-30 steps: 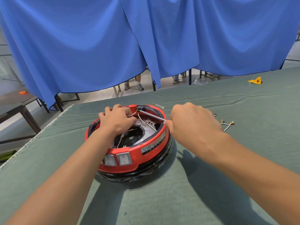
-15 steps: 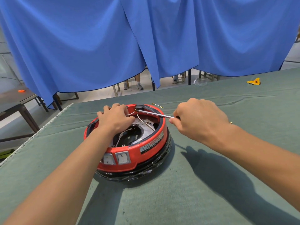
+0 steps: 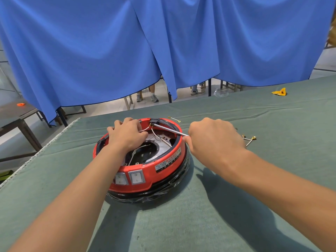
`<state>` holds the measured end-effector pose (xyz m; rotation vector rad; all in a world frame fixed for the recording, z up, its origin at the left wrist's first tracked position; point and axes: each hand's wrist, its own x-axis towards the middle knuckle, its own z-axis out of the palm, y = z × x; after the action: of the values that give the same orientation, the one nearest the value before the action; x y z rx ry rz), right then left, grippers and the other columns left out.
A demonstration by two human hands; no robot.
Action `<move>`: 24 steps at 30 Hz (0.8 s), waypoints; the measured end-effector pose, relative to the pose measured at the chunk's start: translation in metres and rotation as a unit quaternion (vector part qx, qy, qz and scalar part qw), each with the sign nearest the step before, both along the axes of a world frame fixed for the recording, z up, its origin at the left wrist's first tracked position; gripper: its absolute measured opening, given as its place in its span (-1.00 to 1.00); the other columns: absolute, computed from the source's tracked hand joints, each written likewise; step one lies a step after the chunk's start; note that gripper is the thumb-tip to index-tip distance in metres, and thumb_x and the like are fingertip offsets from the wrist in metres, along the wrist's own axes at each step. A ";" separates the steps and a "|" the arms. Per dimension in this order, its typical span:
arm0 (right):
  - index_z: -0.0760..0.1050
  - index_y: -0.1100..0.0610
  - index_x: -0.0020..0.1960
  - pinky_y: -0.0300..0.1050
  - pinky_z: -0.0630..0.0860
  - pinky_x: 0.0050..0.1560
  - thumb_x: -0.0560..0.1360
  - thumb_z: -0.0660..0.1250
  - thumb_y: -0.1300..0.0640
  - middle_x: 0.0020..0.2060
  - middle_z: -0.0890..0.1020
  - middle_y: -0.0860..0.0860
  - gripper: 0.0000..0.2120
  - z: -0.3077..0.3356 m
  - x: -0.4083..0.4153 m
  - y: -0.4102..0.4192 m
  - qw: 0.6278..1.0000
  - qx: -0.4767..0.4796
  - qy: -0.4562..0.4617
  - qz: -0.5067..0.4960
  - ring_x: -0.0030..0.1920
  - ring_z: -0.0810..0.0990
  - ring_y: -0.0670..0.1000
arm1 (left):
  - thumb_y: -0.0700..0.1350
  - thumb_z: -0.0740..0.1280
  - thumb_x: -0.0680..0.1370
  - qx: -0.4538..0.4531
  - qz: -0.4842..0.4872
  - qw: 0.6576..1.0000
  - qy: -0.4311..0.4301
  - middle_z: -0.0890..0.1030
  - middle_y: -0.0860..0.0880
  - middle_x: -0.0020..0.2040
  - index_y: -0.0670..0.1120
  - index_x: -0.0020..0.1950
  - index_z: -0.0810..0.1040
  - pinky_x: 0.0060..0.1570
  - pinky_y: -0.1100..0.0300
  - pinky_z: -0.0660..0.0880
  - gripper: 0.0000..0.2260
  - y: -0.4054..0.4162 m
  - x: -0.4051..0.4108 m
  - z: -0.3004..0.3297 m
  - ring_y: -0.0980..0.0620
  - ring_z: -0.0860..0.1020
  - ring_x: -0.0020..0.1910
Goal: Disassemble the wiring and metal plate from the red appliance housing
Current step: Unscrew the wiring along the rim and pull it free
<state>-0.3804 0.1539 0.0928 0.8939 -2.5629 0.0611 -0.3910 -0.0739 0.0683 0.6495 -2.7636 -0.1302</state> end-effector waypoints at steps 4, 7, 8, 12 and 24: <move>0.13 0.07 -0.32 -0.09 0.30 -0.34 0.57 0.26 0.08 -0.40 0.38 0.04 -0.61 -0.001 0.006 -0.006 1.000 -0.015 -0.009 -0.009 -0.33 0.45 0.15 | 0.05 0.29 0.49 0.016 -0.001 1.000 0.010 0.46 -0.07 0.25 0.02 0.09 0.38 0.25 -0.11 0.23 -0.77 0.002 0.003 0.001 -0.14 0.32 0.26; 0.33 0.06 -0.20 -0.09 0.32 -0.30 0.57 0.27 0.12 -0.23 0.53 0.06 -0.81 0.001 0.015 -0.012 1.000 -0.015 -0.025 -0.008 -0.20 0.57 0.18 | 0.05 0.33 0.47 0.032 0.000 0.999 0.013 0.40 -0.09 0.36 0.03 0.38 0.24 0.31 -0.14 0.20 -0.48 0.003 0.002 0.000 -0.16 0.28 0.34; 0.42 0.07 -0.12 -0.09 0.32 -0.29 0.57 0.27 0.13 -0.18 0.56 0.07 -0.90 0.003 0.018 -0.015 0.999 -0.012 -0.032 -0.008 -0.17 0.59 0.18 | 0.06 0.32 0.48 0.024 0.002 1.000 0.003 0.35 -0.09 0.41 0.03 0.45 0.18 0.33 -0.15 0.18 -0.41 0.002 0.002 0.000 -0.17 0.25 0.38; 0.45 0.08 -0.01 -0.07 0.32 -0.28 0.59 0.23 0.17 -0.14 0.58 0.09 -0.96 0.009 0.022 -0.025 0.998 0.006 -0.056 -0.016 -0.22 0.48 0.15 | 0.09 0.30 0.49 -0.009 0.007 0.999 -0.030 0.27 -0.08 0.46 0.05 0.50 0.13 0.36 -0.19 0.16 -0.37 0.000 -0.001 0.000 -0.18 0.20 0.41; 0.14 0.08 -0.36 -0.08 0.28 -0.32 0.56 0.26 0.14 -0.46 0.24 0.00 -0.60 0.001 0.016 -0.024 0.998 -0.001 -0.045 -0.032 -0.37 0.33 0.13 | 0.02 0.29 0.46 0.009 -0.002 0.999 -0.037 0.29 -0.06 0.45 0.06 0.49 0.19 0.34 -0.19 0.15 -0.39 -0.005 0.000 0.001 -0.16 0.19 0.41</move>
<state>-0.3639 0.1294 0.0936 0.8261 -2.6725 0.0868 -0.3915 -0.0788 0.0695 0.6662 -2.8387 -0.1338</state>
